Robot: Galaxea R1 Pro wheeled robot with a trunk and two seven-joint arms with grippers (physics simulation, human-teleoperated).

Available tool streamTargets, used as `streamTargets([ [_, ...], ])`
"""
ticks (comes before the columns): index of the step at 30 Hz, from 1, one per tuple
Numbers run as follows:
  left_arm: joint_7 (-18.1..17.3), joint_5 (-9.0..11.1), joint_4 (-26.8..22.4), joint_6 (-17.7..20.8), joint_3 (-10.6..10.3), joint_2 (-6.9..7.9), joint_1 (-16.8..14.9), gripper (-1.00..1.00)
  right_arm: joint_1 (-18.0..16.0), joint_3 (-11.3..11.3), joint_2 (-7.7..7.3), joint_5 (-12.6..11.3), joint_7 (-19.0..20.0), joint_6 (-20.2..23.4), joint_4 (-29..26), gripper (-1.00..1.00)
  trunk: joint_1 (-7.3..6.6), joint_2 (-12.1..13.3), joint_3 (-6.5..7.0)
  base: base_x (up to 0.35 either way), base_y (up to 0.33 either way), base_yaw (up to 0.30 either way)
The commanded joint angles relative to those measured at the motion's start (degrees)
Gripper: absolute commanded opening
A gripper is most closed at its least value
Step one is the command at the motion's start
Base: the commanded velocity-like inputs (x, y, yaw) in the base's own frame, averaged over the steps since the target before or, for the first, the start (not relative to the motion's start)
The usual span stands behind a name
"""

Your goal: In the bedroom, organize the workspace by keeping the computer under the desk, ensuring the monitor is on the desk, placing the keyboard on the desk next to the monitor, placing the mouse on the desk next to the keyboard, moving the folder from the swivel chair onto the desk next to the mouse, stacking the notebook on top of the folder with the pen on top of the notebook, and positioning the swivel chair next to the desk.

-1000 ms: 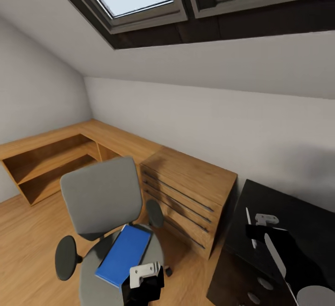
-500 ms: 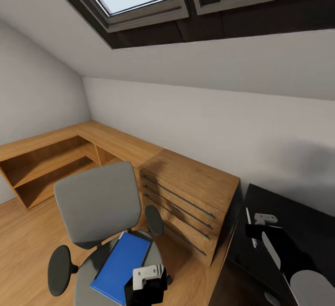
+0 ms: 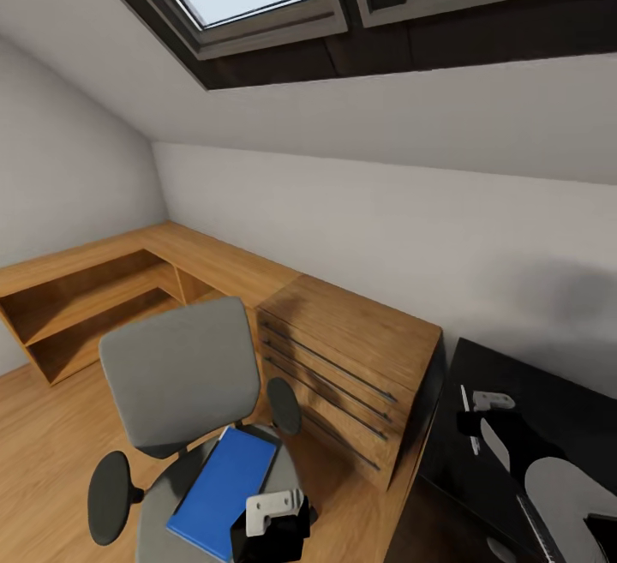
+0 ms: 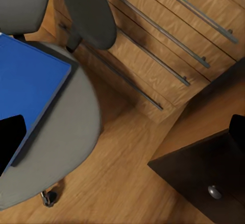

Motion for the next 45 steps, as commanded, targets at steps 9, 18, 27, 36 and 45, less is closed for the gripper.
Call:
streamTargets([
  [9, 0.3, 0.3, -0.2, 0.2, -0.1, 0.06, 0.0, 1.0, -0.2, -0.3, -0.07, -0.3, -2.6, 3.3, 1.0, -1.0, 0.02, -0.1, -0.08, 0.0, 0.0, 0.0],
  [18, 0.3, 0.3, -0.1, 0.2, -0.1, 0.11, 0.0, 1.0, -0.2, -0.3, -0.06, -0.3, -2.7, 3.4, 1.0, -1.0, 0.02, -0.1, -0.08, -0.219, 0.0, 0.0],
  [27, 0.3, 0.3, -0.3, 0.2, -0.1, 0.06, 0.0, 1.0, -0.2, -0.3, 0.01, -0.3, -2.6, 3.2, 1.0, -1.0, 0.02, -0.1, -0.08, -0.06, 0.0, 0.0],
  [36, 0.3, 0.3, -0.6, 0.2, -0.1, -0.04, 0.0, 1.0, -0.2, -0.2, 0.07, -0.3, -2.6, 3.1, 1.0, -1.0, 0.68, -1.3, -0.62, -0.004, 0.0, 0.0],
  [45, 0.4, 0.3, -0.6, 0.2, -0.1, -0.06, 0.0, 1.0, -0.2, -0.2, 0.1, -0.3, -2.6, 3.1, 1.0, -1.0, 2.66, -4.9, -2.24, 0.0, 0.0, 0.0],
])
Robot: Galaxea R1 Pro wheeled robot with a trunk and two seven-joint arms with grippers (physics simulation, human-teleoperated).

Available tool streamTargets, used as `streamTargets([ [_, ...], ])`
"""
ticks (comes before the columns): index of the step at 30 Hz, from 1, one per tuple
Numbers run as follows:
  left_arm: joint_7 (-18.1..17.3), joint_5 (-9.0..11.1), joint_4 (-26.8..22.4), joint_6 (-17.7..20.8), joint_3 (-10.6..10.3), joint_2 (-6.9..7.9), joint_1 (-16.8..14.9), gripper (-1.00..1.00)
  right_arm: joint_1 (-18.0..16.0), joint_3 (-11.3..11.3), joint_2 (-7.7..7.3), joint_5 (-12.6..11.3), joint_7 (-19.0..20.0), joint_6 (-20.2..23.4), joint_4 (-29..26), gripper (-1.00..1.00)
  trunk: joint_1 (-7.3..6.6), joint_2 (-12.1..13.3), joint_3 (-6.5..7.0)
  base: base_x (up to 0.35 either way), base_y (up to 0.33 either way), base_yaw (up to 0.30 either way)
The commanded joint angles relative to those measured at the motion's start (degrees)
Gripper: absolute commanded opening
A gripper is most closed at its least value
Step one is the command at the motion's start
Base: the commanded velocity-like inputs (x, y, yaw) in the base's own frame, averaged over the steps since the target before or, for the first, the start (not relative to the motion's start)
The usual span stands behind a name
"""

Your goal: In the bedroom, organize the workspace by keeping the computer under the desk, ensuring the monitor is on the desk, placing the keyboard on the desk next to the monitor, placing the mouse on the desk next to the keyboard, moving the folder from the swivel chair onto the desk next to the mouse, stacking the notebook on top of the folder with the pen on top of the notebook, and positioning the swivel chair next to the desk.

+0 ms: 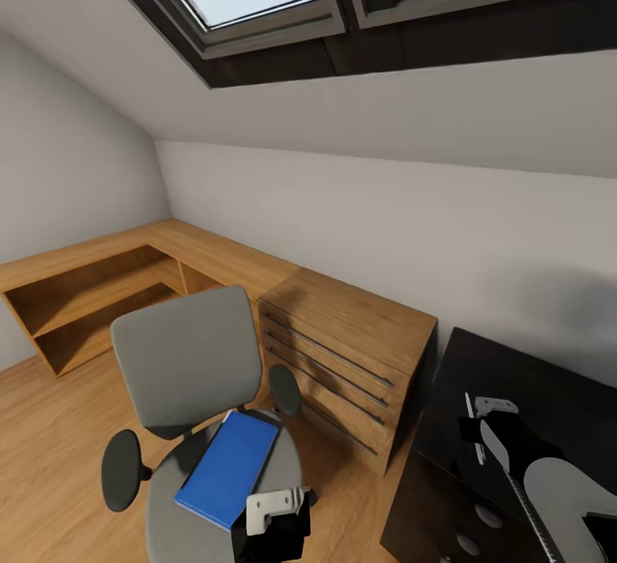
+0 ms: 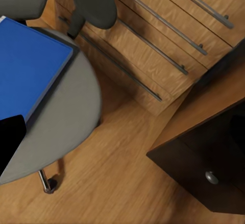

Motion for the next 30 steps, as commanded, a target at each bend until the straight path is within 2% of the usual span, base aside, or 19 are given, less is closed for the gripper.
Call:
streamTargets([
  [1, 0.3, 0.3, -0.1, 0.2, 0.0, -0.01, 0.0, 1.0, 0.0, -0.2, 0.02, -0.2, -0.2, 0.3, -0.1, -1.0, 0.24, -0.5, -0.26, 0.0, 0.0, 0.0],
  [27, 0.3, 0.4, 0.1, 0.3, 0.0, -0.02, 0.0, 1.0, 0.0, -0.2, 0.03, -0.1, -0.2, 0.3, -0.1, -1.0, 5.95, -10.9, -4.93, 0.0, 0.0, 0.0],
  [30, 0.3, 0.4, 0.1, 0.3, 0.0, -0.01, 0.0, 1.0, 0.0, -0.2, 0.03, -0.1, -0.2, 0.3, -0.1, -1.0, 5.95, -10.9, -4.93, 0.0, 0.0, 0.0],
])
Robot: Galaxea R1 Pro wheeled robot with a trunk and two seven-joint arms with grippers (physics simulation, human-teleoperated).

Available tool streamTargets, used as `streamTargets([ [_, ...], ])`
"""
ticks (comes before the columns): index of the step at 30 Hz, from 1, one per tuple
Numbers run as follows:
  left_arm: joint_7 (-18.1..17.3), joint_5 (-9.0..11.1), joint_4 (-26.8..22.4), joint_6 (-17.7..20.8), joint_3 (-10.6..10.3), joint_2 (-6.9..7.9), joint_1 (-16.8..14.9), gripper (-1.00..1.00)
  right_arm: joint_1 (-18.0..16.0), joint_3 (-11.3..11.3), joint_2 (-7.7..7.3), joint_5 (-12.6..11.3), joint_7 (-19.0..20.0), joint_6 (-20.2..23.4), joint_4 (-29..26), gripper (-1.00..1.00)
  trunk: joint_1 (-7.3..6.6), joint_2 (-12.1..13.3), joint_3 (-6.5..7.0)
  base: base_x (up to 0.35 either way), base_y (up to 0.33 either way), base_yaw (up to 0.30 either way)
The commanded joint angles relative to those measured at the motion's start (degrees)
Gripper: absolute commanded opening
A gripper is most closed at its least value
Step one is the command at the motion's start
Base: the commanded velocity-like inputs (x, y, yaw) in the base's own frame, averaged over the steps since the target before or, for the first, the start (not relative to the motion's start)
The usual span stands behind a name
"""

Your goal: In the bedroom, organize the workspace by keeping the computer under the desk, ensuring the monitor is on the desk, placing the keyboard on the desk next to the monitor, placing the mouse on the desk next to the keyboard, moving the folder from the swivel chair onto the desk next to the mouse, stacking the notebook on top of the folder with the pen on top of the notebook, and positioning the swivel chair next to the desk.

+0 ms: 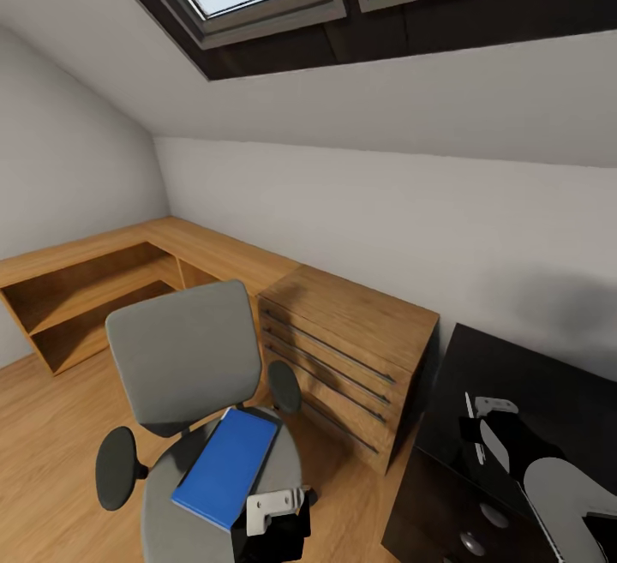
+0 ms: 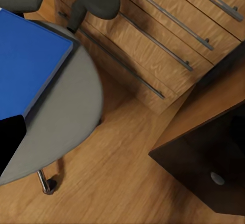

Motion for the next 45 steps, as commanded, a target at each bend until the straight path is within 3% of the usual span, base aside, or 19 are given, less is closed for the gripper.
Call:
streamTargets([
  [1, 0.3, 0.3, -0.1, 0.2, 0.0, 0.0, 0.0, 1.0, 0.0, -0.2, 0.02, -0.2, -0.2, 0.3, -0.1, -1.0, 0.01, -0.1, -0.06, 0.0, 0.0, 0.0],
  [16, 0.3, 0.3, -0.1, 0.2, 0.0, 0.0, 0.0, 1.0, 0.0, -0.1, 0.02, -0.1, -0.2, 0.3, -0.3, -1.0, 0.01, -0.1, -0.06, 0.0, 0.0, 0.0],
  [17, 0.3, 0.3, -0.1, 0.2, 0.0, 0.0, 0.0, 1.0, 0.0, -0.1, 0.02, -0.1, -0.2, 0.3, -0.3, 1.0, 0.01, -0.1, -0.06, 0.0, 0.0, 0.0],
  [41, 0.3, 0.4, 0.0, 0.2, -0.1, 0.08, 0.0, 1.0, 0.0, -0.1, 0.02, -0.2, 0.2, 0.3, -1.0, 1.0, 0.01, -0.1, -0.06, 0.0, 0.0, 0.0],
  [45, 0.3, 0.4, 0.1, 0.2, 0.0, 0.09, 0.0, 1.0, 0.0, -0.3, 0.05, -0.4, 0.4, 0.6, -6.9, 1.0, 0.01, -0.1, -0.06, 0.0, 0.0, 0.0],
])
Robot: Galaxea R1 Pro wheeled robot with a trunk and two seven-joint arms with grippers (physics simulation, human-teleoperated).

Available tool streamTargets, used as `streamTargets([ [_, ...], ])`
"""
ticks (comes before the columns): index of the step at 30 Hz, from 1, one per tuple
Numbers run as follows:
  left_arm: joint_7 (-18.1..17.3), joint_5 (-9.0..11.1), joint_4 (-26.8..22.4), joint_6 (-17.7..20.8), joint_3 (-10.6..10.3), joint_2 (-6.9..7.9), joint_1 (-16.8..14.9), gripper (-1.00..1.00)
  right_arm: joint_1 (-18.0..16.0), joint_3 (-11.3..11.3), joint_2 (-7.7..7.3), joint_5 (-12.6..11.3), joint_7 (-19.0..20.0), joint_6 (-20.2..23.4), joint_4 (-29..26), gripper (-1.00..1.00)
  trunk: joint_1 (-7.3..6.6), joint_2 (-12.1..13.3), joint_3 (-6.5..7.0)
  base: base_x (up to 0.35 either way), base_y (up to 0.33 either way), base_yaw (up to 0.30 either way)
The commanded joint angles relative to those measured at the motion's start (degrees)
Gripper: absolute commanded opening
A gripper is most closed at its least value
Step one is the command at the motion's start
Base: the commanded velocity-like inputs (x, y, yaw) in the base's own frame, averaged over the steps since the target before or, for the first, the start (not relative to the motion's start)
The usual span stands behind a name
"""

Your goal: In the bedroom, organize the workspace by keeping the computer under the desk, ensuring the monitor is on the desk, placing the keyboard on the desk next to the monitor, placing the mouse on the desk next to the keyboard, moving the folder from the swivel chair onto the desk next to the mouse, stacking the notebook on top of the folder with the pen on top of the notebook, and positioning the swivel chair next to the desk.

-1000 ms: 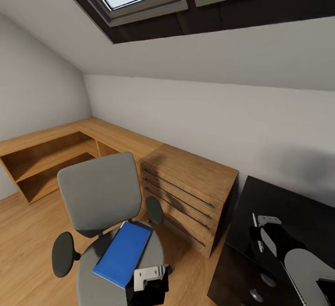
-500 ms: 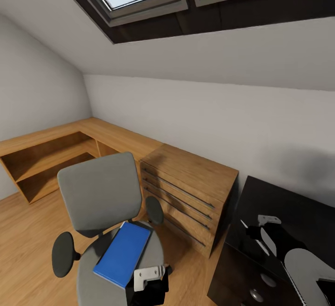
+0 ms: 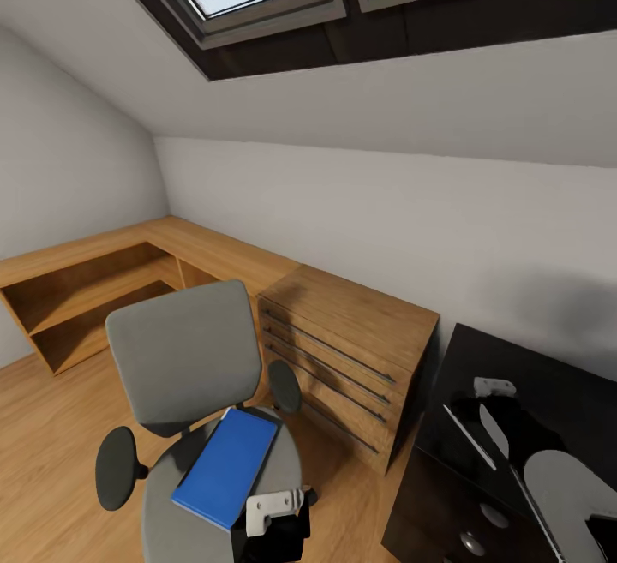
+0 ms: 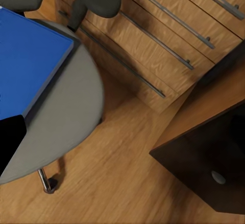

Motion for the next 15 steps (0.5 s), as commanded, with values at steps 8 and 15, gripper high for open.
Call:
streamTargets([
  [8, 0.3, 0.2, -0.1, 0.2, 0.0, -0.01, 0.0, 1.0, 1.1, -0.2, 0.16, -0.5, 0.1, 3.5, -11.5, 1.0, 0.01, 0.0, -0.06, 0.0, 0.0, 0.0],
  [15, 0.3, 0.2, -0.1, 0.2, 0.0, -0.01, 0.0, 1.0, 8.3, -0.3, 1.42, -1.1, 0.1, 10.0, -26.5, 1.0, 0.01, 0.0, -0.06, 0.0, 0.0, 0.0],
])
